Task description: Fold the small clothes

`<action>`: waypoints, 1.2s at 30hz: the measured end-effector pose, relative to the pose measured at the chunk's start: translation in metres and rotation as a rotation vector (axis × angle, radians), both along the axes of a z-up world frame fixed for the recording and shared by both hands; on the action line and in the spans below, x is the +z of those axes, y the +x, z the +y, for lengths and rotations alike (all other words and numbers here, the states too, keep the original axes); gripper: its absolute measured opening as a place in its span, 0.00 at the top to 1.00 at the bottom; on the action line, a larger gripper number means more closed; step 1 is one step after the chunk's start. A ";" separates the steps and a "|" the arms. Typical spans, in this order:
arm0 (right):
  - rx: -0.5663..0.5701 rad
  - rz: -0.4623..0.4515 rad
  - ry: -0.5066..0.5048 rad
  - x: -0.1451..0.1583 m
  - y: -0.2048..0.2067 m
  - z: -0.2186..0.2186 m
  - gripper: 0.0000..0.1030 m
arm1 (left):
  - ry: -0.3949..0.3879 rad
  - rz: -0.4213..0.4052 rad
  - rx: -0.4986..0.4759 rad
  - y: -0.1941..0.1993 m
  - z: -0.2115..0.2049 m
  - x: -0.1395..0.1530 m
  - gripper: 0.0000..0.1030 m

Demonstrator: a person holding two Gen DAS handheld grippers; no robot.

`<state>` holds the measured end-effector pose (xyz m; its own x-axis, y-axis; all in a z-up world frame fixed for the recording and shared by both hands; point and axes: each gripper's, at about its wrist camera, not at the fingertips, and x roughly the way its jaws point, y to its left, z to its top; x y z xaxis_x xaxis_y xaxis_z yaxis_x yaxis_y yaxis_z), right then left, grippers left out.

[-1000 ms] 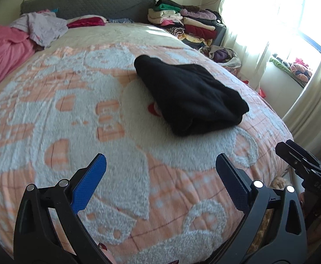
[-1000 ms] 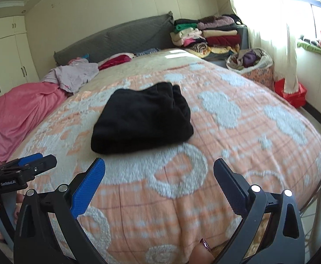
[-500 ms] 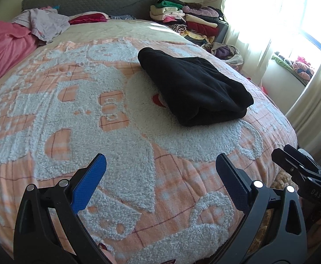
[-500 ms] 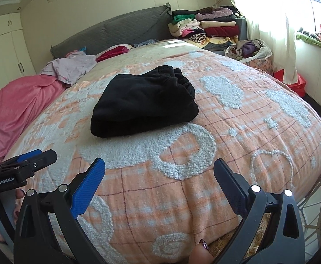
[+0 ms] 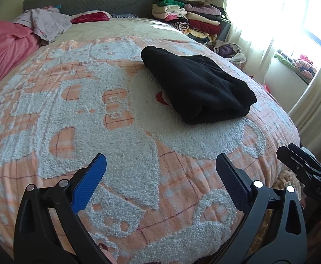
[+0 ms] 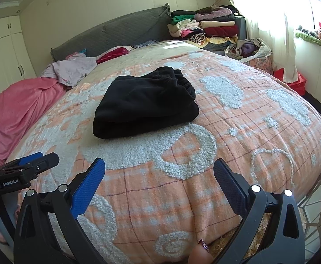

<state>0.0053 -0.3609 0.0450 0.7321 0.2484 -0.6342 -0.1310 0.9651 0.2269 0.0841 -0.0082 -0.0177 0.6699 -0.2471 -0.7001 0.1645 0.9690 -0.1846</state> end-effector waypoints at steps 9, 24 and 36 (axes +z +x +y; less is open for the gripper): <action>0.000 -0.002 -0.003 0.001 0.000 0.001 0.04 | 0.012 0.004 0.011 -0.001 0.002 0.000 0.09; -0.004 -0.004 -0.004 0.003 -0.001 0.001 0.04 | 0.025 0.000 0.017 -0.002 -0.001 0.001 0.09; -0.006 -0.003 -0.006 0.003 -0.001 0.000 0.04 | 0.024 0.004 0.016 -0.004 -0.002 0.003 0.09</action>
